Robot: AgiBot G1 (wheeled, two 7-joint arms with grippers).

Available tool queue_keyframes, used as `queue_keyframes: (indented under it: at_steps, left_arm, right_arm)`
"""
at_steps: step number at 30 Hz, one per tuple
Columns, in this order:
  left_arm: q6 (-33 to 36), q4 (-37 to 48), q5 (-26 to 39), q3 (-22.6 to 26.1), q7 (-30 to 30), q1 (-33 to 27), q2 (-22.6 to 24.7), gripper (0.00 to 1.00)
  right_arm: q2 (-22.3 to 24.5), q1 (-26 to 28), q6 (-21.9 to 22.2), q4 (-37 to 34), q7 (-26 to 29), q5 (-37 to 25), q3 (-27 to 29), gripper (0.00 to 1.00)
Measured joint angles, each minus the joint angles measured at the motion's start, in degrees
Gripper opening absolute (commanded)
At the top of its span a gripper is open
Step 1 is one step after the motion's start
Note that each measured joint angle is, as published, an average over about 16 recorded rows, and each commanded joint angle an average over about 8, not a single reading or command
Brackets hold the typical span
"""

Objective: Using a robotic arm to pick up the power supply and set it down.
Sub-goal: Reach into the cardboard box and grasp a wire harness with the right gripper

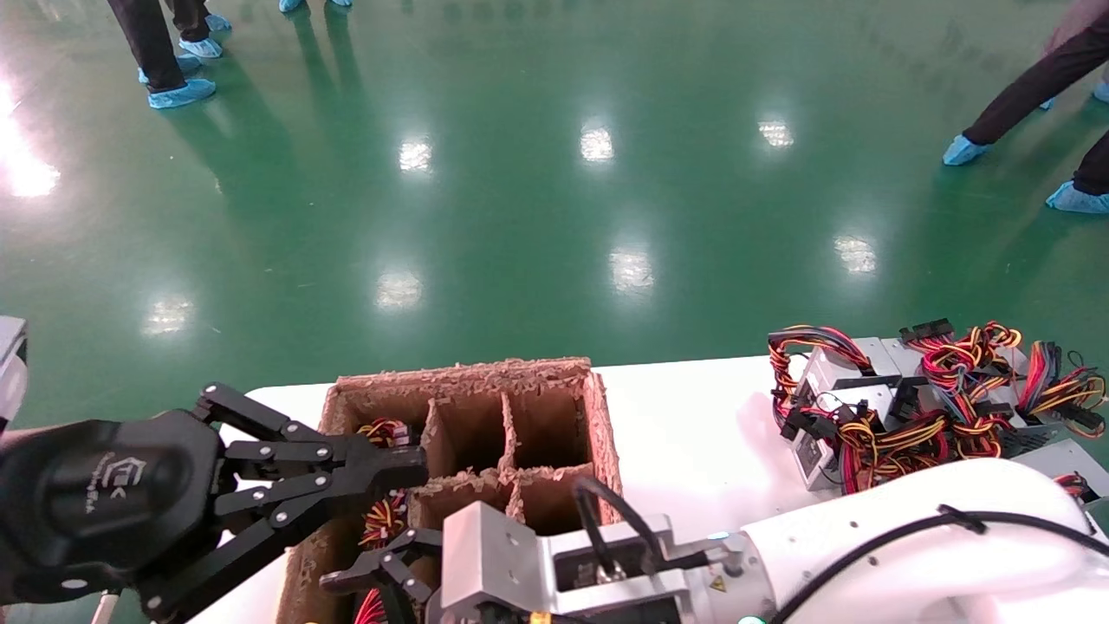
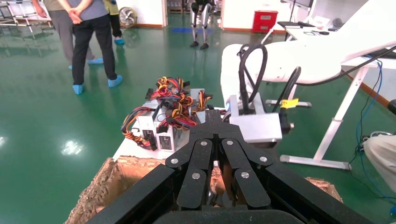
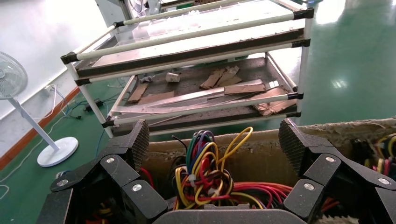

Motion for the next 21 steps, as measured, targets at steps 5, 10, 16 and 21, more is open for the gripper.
queue_keyframes:
  at_steps: [5,10,16,21]
  left_arm:
    - [0.00,0.00,0.00,0.00,0.00,0.00,0.00,0.00]
    - [0.00,0.00,0.00,0.00,0.00,0.00,0.00,0.00]
    - [0.00,0.00,0.00,0.00,0.00,0.00,0.00,0.00]
    - [0.00,0.00,0.00,0.00,0.00,0.00,0.00,0.00]
  right_arm:
    - [-1.32,0.46,-0.34,-1.71,-0.84,-1.08,-0.89,0.13]
    - [-1.91,0.59,-0.50,-2.45,-1.39,-1.85,-1.43,0.00]
    - [-2.16,0.28,-0.12,-2.70,-1.76,-2.44,-1.71,0.00]
    - [-2.36,-0.15,0.47,-2.98,-2.00,-2.62,-1.71,0.00]
